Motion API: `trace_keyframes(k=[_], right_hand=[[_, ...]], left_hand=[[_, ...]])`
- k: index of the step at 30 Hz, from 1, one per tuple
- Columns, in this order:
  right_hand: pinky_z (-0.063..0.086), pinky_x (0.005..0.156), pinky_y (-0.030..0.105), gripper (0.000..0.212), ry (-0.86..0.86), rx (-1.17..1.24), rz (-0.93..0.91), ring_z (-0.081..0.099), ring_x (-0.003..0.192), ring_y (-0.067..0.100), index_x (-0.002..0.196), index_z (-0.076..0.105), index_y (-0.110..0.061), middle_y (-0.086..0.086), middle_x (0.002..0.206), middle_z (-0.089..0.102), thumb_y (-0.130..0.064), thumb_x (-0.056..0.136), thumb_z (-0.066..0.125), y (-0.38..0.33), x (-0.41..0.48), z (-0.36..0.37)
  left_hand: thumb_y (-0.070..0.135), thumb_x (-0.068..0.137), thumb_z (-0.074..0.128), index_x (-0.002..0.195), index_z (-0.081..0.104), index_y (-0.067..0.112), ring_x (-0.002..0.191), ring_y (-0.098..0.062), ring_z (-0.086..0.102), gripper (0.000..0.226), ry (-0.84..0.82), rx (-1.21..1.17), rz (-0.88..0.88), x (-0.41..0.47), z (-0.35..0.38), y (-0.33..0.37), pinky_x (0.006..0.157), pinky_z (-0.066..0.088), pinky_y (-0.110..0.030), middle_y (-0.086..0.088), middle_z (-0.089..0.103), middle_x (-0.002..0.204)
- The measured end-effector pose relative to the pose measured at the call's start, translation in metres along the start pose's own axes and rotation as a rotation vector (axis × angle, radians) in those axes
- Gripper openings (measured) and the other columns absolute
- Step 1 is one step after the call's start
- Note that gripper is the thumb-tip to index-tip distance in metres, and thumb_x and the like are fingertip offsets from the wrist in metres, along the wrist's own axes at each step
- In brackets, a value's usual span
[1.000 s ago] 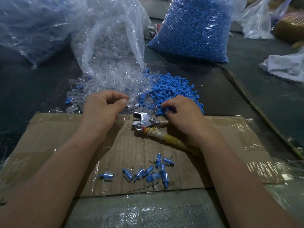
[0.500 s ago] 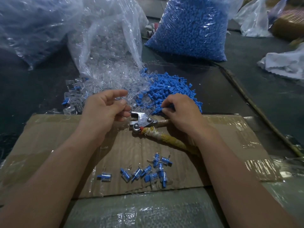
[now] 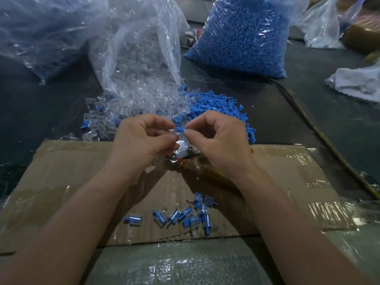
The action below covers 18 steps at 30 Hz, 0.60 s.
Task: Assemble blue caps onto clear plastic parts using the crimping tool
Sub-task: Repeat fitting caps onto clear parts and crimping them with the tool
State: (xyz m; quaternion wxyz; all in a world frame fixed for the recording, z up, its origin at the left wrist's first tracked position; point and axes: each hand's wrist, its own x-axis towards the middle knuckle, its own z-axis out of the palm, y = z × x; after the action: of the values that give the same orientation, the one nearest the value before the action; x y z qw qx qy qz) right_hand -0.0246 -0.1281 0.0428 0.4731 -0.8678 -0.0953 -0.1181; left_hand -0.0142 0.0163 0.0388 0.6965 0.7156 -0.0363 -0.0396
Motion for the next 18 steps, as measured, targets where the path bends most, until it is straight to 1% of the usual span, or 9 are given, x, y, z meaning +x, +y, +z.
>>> trace_keyframes(k=[2,4,6,9,11,13,15,16,18], right_hand=[[0.052,0.064,0.020,0.010,0.009,-0.019,-0.001,0.060,0.066,0.005,0.075,0.065,-0.017,-0.010,0.069,0.063,-0.009,0.078,0.070,0.0002,-0.0002,0.0017],[0.051,0.061,0.018,0.007,0.031,-0.028,-0.003,0.059,0.064,0.003,0.075,0.066,-0.014,-0.011,0.067,0.062,-0.009,0.077,0.071,0.0007,-0.0006,0.0023],[0.049,0.059,0.015,0.008,0.032,-0.028,-0.003,0.058,0.063,0.002,0.074,0.066,-0.015,-0.012,0.065,0.061,-0.010,0.076,0.072,0.0002,-0.0007,0.0028],[0.049,0.060,0.014,0.009,0.004,-0.016,0.000,0.058,0.064,0.002,0.076,0.065,-0.017,-0.013,0.067,0.061,-0.013,0.076,0.073,-0.0008,-0.0007,0.0043],[0.052,0.064,0.020,0.010,-0.001,0.040,0.020,0.061,0.067,0.006,0.079,0.066,-0.015,-0.008,0.071,0.064,-0.015,0.074,0.074,-0.0007,-0.0001,0.0031],[0.053,0.070,0.023,0.020,-0.012,0.098,0.061,0.062,0.072,0.007,0.086,0.064,-0.018,-0.005,0.079,0.065,-0.021,0.071,0.076,0.0007,0.0014,0.0003],[0.054,0.078,0.025,0.032,-0.075,0.148,0.108,0.064,0.083,0.007,0.097,0.063,-0.020,-0.004,0.091,0.066,-0.025,0.068,0.076,0.0022,0.0027,-0.0022],[0.054,0.081,0.026,0.033,-0.116,0.194,0.121,0.065,0.087,0.008,0.099,0.063,-0.021,-0.003,0.094,0.067,-0.024,0.069,0.075,0.0018,0.0030,-0.0023],[0.053,0.081,0.024,0.025,-0.166,0.284,0.095,0.066,0.085,0.009,0.093,0.064,-0.023,-0.002,0.090,0.068,-0.014,0.071,0.073,0.0003,0.0024,-0.0017]], left_hand=[[-0.007,0.074,0.065,0.078,0.062,0.011,0.055,-0.009,0.065,0.018,-0.003,0.022,0.031,-0.0004,0.0002,0.0000,0.053,0.052,-0.014,-0.008,0.068,0.068],[-0.007,0.073,0.067,0.076,0.063,0.013,0.055,-0.009,0.065,0.020,-0.001,0.053,0.063,-0.0004,0.0007,-0.0012,0.053,0.052,-0.014,-0.004,0.068,0.064],[-0.006,0.072,0.068,0.075,0.065,0.014,0.055,-0.009,0.065,0.021,-0.003,0.085,0.092,-0.0005,0.0016,-0.0027,0.054,0.053,-0.016,-0.002,0.068,0.062],[-0.006,0.072,0.068,0.075,0.065,0.017,0.054,-0.007,0.065,0.023,-0.014,0.090,0.113,-0.0007,0.0014,-0.0036,0.053,0.052,-0.015,0.003,0.069,0.061],[-0.005,0.073,0.067,0.077,0.066,0.016,0.054,-0.007,0.065,0.022,-0.032,0.065,0.117,-0.0006,-0.0005,-0.0034,0.053,0.051,-0.014,0.004,0.070,0.062],[-0.004,0.073,0.065,0.077,0.066,0.015,0.055,-0.008,0.065,0.019,-0.053,0.031,0.112,0.0000,-0.0030,-0.0033,0.053,0.051,-0.014,0.001,0.070,0.063],[-0.004,0.073,0.064,0.077,0.065,0.015,0.055,-0.009,0.066,0.019,-0.075,0.009,0.107,0.0008,-0.0047,-0.0034,0.053,0.051,-0.015,0.000,0.070,0.063],[-0.003,0.071,0.064,0.076,0.065,0.015,0.055,-0.009,0.065,0.019,-0.089,0.001,0.108,0.0011,-0.0051,-0.0035,0.053,0.051,-0.015,0.000,0.070,0.062],[0.002,0.067,0.065,0.074,0.064,0.014,0.053,-0.009,0.065,0.014,-0.107,-0.026,0.107,0.0012,-0.0051,-0.0037,0.051,0.050,-0.015,0.000,0.069,0.060]])
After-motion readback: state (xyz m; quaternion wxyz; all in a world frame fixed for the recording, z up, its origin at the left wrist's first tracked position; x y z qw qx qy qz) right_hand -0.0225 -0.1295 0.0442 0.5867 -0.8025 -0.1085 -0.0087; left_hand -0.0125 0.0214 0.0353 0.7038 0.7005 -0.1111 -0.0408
